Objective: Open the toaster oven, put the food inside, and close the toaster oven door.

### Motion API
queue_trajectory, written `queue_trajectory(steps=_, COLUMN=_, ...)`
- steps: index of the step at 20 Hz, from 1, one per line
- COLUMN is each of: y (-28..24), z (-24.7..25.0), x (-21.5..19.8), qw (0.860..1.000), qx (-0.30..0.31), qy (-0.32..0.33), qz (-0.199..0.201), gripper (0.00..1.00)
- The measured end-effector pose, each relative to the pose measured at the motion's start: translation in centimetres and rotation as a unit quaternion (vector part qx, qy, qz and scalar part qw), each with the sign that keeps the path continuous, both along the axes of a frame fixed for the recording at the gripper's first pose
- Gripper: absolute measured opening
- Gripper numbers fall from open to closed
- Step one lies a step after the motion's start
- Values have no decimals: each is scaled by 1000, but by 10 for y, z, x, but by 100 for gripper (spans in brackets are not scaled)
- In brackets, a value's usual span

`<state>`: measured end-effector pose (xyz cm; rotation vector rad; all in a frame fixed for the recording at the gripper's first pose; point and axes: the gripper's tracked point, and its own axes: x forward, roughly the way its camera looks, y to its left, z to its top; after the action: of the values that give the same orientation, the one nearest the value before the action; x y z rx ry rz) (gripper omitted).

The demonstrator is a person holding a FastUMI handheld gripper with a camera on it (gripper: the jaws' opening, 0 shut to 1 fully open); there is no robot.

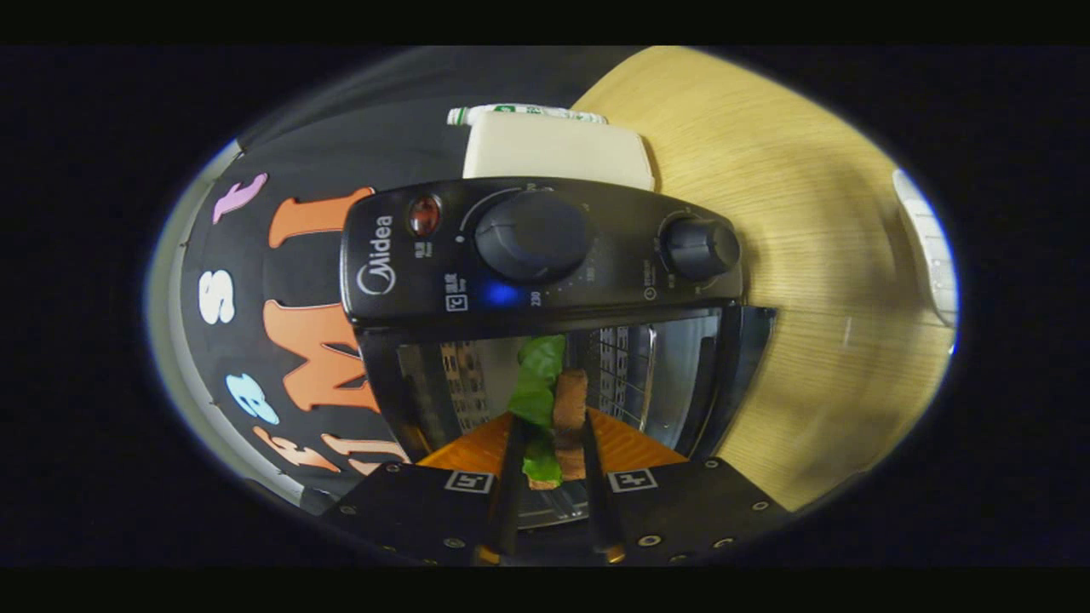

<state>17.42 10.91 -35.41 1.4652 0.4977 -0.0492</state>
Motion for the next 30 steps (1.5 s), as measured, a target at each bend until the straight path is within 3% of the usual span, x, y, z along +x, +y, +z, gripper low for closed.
queue_trajectory(steps=4, y=9, z=-11, x=-7, qw=999, qx=-3, qy=36, qz=13, gripper=44)
queue_trajectory(steps=8, y=6, z=-14, x=-22, qw=998, qx=-21, qy=57, qz=20, gripper=72)
queue_trajectory(steps=12, y=1, z=-20, x=-30, qw=996, qx=-37, qy=76, qz=27, gripper=90)
queue_trajectory(steps=14, y=4, z=-21, x=-32, qw=995, qx=-30, qy=84, qz=33, gripper=95)
queue_trajectory(steps=18, y=9, z=-19, x=-46, qw=992, qx=-60, qy=84, qz=67, gripper=97)
queue_trajectory(steps=23, y=-9, z=-3, x=-89, qw=978, qx=-154, qy=72, qz=121, gripper=98)
queue_trajectory(steps=30, y=-36, z=31, x=-149, qw=929, qx=-316, qy=30, qz=191, gripper=98)
